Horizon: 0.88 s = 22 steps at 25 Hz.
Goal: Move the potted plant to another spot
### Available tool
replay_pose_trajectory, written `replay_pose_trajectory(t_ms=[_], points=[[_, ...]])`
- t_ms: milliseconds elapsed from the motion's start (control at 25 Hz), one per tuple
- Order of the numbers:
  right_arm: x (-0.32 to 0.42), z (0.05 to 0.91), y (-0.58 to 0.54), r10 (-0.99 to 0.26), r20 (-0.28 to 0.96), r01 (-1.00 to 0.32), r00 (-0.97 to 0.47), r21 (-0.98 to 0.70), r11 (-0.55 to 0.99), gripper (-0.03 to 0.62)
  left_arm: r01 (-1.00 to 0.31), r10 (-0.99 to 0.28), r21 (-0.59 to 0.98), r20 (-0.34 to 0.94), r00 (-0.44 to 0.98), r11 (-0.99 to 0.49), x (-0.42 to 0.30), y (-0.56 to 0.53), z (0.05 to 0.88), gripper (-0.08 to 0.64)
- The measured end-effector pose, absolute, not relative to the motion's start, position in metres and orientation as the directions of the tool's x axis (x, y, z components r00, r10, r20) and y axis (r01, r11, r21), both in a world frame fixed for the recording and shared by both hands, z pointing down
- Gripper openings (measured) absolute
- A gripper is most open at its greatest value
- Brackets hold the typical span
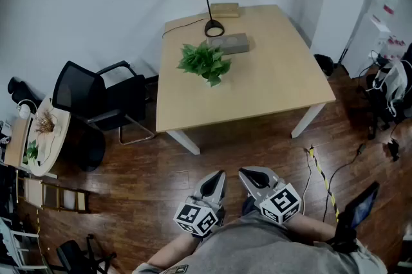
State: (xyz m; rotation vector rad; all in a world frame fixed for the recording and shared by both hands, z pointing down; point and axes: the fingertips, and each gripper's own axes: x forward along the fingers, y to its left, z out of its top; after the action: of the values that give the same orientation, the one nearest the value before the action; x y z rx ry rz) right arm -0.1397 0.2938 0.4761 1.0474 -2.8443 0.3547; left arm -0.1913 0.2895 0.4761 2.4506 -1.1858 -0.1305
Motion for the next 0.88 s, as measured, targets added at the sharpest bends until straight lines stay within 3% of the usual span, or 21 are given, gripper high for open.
replay_pose_trajectory(t_ms=[400, 880], points=[[-0.1, 0.473, 0.185, -0.579, 0.173, -0.603, -0.796, -0.162, 0.781, 0.005, -0.792, -0.818, 0.379, 0.134, 0.559, -0.479, -0.166, 0.186, 0.47, 0.0], [-0.133, 0.486, 0.07, -0.592, 0.197, -0.621, -0.782, -0.158, 0.768, 0.005, -0.82, -0.852, 0.377, 0.13, 0.507, -0.43, -0.22, 0.072, 0.479, 0.0]])
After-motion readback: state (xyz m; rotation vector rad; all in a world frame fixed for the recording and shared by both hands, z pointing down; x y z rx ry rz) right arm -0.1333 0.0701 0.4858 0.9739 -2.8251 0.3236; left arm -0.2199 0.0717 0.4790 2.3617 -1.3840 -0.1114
